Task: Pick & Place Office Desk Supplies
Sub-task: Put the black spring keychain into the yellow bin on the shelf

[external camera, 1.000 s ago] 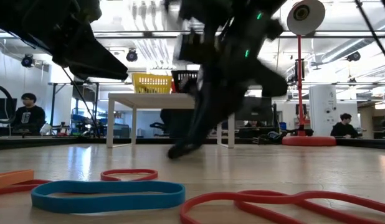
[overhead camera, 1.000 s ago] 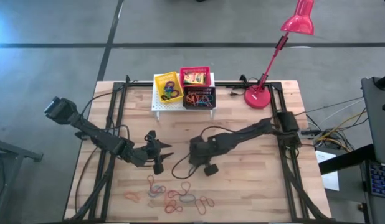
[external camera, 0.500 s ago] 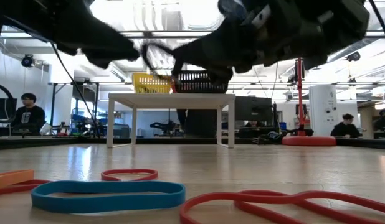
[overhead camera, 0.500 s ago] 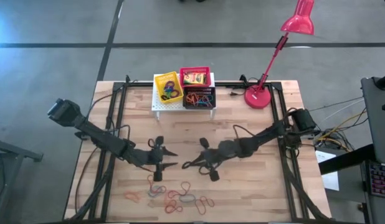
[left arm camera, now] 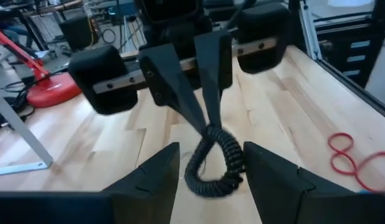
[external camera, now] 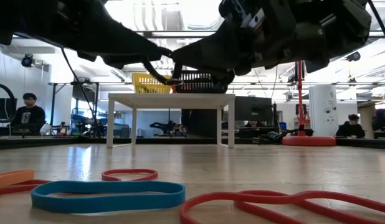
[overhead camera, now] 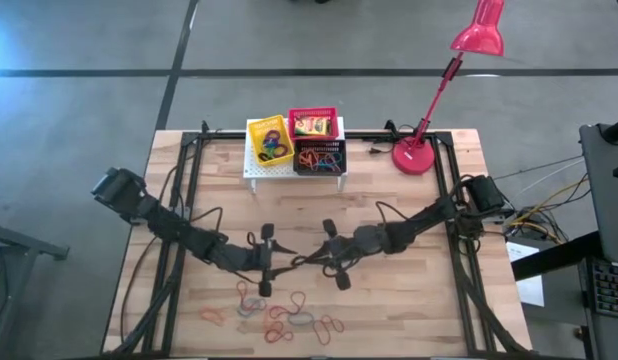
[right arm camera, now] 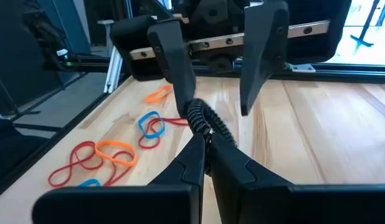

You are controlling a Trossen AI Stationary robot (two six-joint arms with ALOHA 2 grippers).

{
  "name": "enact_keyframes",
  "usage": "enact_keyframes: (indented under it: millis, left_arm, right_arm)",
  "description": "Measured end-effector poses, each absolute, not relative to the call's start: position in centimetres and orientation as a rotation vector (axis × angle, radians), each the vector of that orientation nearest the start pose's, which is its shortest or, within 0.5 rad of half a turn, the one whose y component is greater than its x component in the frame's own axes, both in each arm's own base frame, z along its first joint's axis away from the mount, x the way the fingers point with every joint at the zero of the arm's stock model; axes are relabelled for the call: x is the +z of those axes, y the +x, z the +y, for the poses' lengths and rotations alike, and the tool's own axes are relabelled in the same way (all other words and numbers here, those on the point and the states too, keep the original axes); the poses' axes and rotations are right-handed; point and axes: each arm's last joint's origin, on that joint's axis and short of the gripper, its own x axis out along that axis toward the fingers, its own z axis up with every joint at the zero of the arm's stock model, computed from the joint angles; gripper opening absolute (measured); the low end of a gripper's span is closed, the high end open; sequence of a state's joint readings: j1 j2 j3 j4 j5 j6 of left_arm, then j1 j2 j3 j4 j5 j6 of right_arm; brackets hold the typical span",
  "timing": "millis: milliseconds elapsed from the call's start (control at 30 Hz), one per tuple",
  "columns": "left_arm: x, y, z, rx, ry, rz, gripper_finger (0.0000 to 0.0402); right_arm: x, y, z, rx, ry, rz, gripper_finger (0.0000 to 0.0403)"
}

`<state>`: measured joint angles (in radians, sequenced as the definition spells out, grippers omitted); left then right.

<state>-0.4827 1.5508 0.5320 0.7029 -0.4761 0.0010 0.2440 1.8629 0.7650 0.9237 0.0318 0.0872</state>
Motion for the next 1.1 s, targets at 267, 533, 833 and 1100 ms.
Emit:
enact_keyframes:
  millis: [267, 533, 833, 1100]
  left_arm:
    - [16.0, 25.9, -12.0, -0.003, 0.165, 0.311, 0.0097]
    - [16.0, 25.8, -12.0, -0.001, 0.159, 0.317, 0.0013]
    - [18.2, 25.2, -11.4, 0.099, 0.192, 0.426, 0.0016]
    - [26.6, 24.2, -6.8, 0.443, 0.247, 0.531, 0.0016]
  right_arm:
    - [15.2, 34.8, 8.6, 0.203, 0.075, 0.170, 0.0013]
    - [15.2, 34.8, 8.6, 0.205, 0.080, 0.173, 0.0013]
    - [15.1, 34.4, 6.4, 0.062, 0.214, 0.342, 0.0070]
    - [14.5, 34.6, 6.0, -0.167, 0.239, 0.302, 0.0092]
